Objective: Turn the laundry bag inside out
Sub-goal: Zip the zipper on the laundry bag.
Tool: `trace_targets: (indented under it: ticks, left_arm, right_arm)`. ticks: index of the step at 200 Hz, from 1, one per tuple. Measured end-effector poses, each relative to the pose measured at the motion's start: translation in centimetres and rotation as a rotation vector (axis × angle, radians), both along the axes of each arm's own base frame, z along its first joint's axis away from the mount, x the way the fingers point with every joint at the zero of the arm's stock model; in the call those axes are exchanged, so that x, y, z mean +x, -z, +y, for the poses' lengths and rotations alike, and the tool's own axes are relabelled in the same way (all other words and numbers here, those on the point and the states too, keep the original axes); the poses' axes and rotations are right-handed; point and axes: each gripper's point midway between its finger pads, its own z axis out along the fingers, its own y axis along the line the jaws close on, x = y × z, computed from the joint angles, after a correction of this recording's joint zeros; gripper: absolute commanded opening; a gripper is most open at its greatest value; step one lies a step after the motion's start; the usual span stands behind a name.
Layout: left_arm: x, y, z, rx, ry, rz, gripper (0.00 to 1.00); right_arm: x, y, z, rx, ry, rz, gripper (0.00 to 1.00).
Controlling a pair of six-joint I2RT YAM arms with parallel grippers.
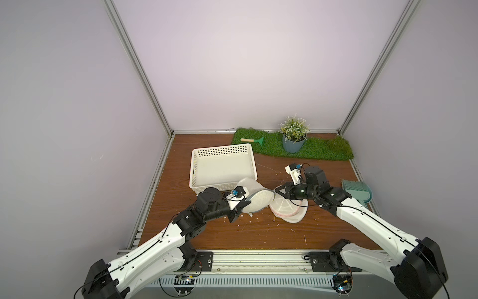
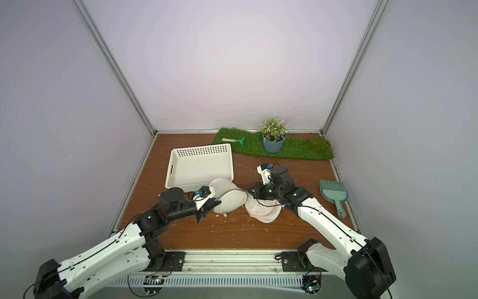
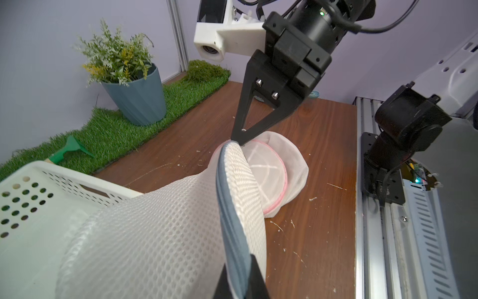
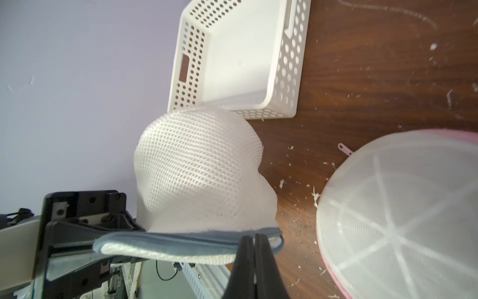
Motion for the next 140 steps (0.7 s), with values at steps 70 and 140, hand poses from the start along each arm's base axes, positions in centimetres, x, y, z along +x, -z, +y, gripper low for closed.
trace_targets:
  ticks: [70, 140]
  left_arm:
    - [0.4, -0.4, 0.0, 0.009, -0.020, 0.021, 0.70]
    - [1.7, -3.7, -1.8, 0.036, 0.027, -0.026, 0.69]
  right_arm:
    - [-0.3, -2.5, 3.2, 0.002, -0.099, -0.052, 0.00]
    - [-2.6, -6.1, 7.4, 0.004, -0.251, -0.158, 0.00]
